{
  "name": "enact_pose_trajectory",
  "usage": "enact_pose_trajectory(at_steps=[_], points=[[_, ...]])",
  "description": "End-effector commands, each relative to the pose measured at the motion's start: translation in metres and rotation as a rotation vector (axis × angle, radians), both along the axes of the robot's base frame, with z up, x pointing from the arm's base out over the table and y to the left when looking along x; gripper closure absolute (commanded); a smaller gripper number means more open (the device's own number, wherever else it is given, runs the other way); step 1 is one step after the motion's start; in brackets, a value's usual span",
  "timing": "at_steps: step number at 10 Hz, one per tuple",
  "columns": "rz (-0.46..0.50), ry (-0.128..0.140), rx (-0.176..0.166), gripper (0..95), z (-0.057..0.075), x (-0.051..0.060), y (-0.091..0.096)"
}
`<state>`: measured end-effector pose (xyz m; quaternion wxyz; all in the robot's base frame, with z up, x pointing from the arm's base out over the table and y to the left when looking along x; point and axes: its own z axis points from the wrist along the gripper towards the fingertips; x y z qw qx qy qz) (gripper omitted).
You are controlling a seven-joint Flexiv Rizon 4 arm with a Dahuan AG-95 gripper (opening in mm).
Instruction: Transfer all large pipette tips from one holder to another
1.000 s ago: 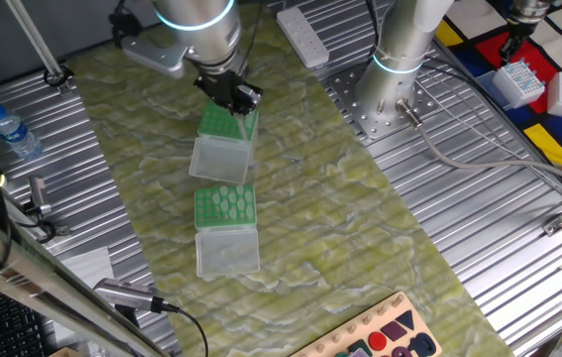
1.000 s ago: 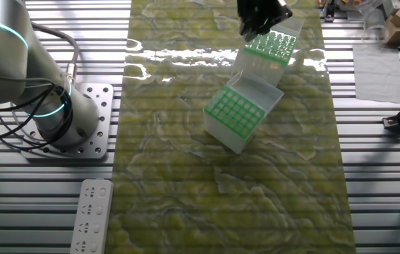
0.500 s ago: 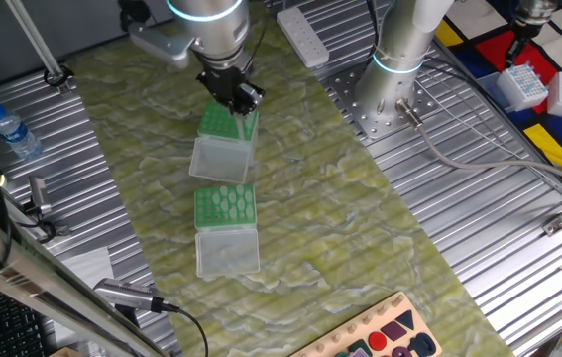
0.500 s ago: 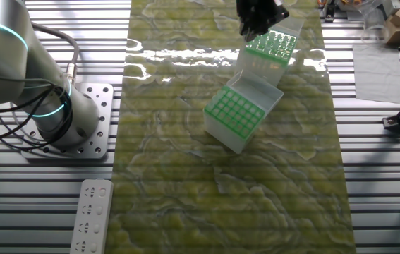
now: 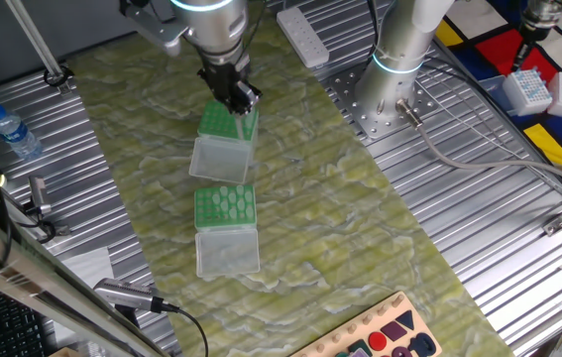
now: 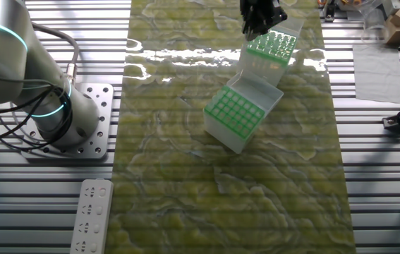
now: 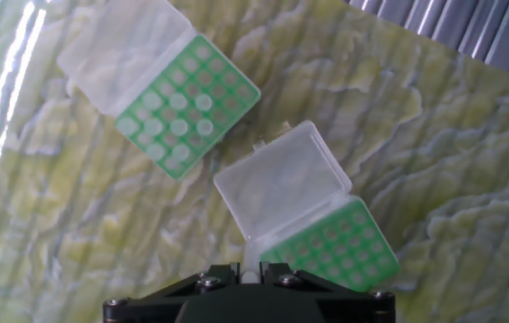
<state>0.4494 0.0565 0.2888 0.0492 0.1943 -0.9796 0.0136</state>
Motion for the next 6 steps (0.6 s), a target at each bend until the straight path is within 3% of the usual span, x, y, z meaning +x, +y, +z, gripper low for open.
enact_pose_trajectory(at_steps=[1,6], points=[[0.100,0.014,-0.007,95.0,-0.002,-0.008,-0.008],[0.133,0.013,-0.006,95.0,-0.004,-0.022,-0.020]])
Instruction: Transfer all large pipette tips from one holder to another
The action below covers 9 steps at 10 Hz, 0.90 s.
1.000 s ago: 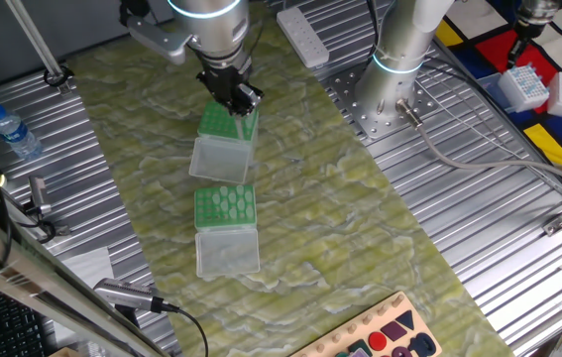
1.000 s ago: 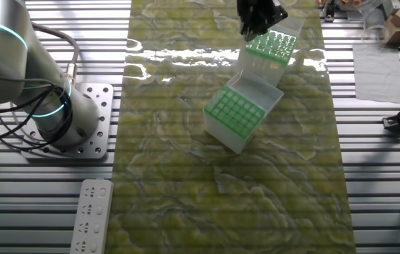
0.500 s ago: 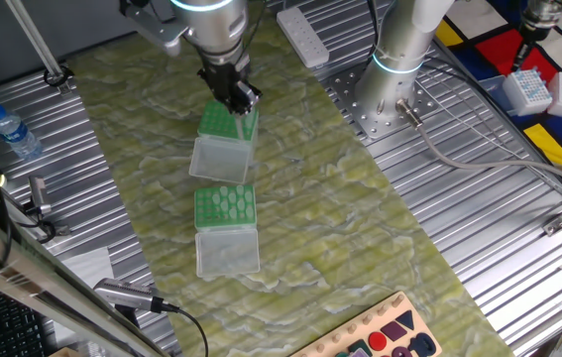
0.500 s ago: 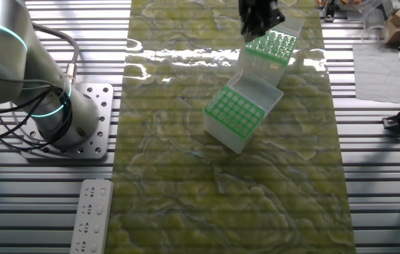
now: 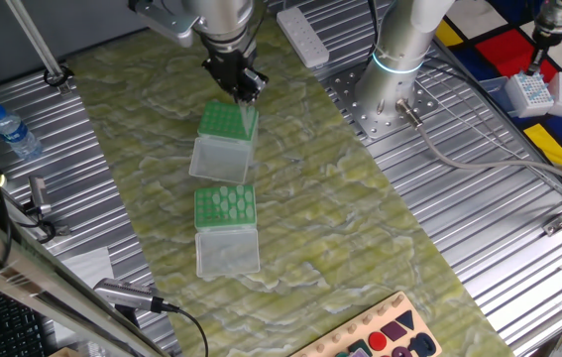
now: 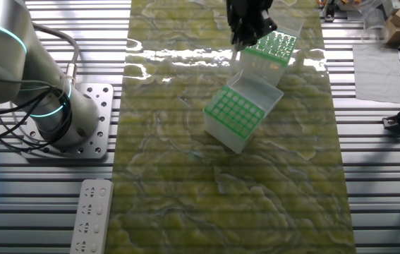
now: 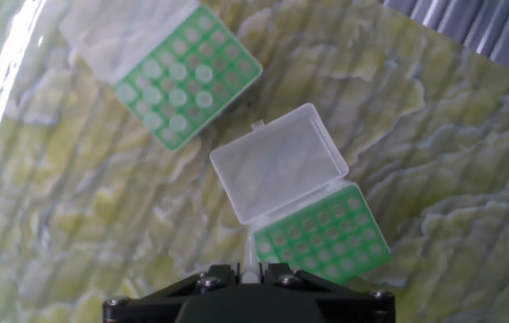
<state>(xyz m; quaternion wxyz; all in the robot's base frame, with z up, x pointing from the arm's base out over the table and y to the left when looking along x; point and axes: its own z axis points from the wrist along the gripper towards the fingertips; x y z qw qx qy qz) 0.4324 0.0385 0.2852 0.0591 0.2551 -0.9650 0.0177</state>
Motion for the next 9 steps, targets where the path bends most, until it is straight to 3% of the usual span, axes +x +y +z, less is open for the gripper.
enact_pose_trajectory(at_steps=[1,9], points=[[0.015,-0.007,-0.001,95.0,-0.0014,-0.0059,-0.0045],[0.033,-0.019,0.003,95.0,-0.0108,-0.0050,-0.0103]])
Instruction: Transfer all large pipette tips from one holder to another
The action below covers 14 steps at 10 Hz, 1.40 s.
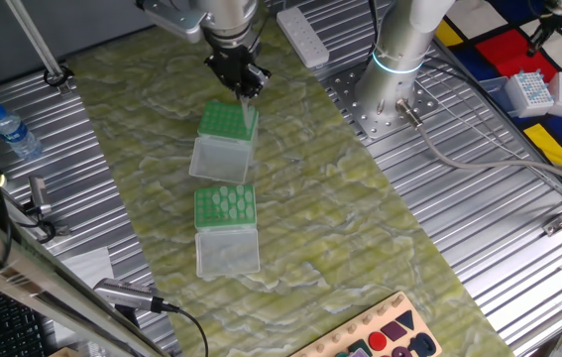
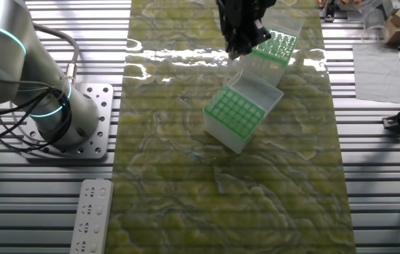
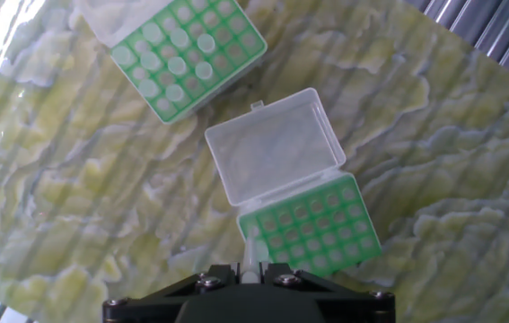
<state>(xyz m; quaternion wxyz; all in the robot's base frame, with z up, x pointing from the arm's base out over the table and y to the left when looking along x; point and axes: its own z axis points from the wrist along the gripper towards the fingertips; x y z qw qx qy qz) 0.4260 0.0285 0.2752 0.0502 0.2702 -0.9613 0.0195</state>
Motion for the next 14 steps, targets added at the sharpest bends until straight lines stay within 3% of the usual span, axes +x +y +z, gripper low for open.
enact_pose_trajectory(at_steps=[1,6,12,13,14], points=[[0.004,-0.002,-0.001,95.0,-0.003,0.002,-0.001],[0.003,-0.010,0.010,95.0,-0.015,0.006,-0.005],[0.020,-0.048,0.013,95.0,-0.031,-0.003,-0.005],[0.034,-0.060,0.014,76.0,-0.034,-0.004,-0.005],[0.042,-0.066,0.014,76.0,-0.036,-0.003,-0.006]])
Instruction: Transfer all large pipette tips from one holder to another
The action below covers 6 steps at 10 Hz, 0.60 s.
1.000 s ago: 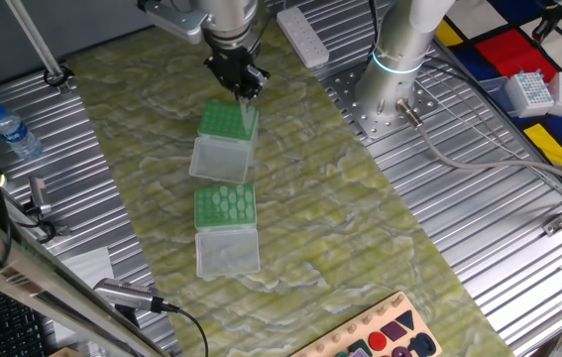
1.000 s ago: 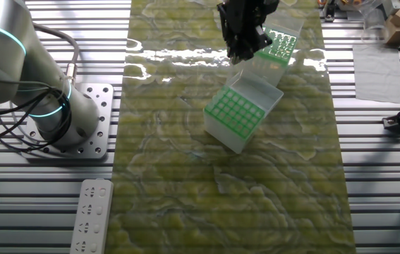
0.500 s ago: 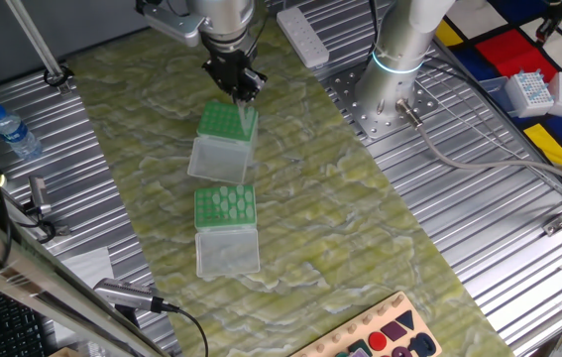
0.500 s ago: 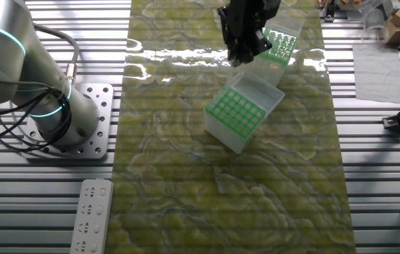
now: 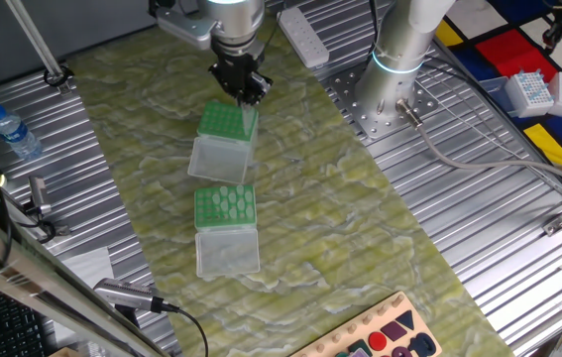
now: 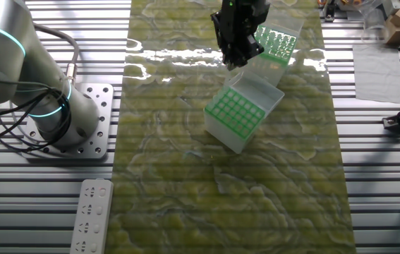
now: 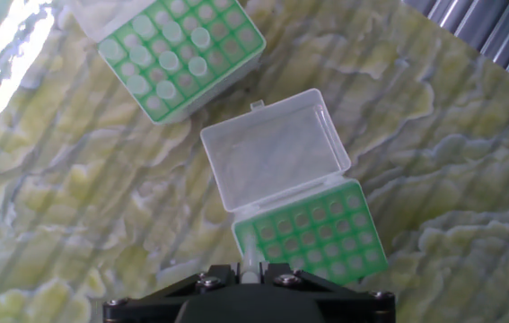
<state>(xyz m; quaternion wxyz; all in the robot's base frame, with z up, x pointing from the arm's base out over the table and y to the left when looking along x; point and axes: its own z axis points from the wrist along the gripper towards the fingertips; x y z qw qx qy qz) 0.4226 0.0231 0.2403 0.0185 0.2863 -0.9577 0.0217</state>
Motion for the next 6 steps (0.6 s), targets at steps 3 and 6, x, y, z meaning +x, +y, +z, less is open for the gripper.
enact_pose_trajectory(at_steps=[3,6], points=[[0.004,-0.008,0.000,57.0,-0.003,0.002,0.000],[-0.100,-0.005,0.031,95.0,-0.009,0.012,0.015]])
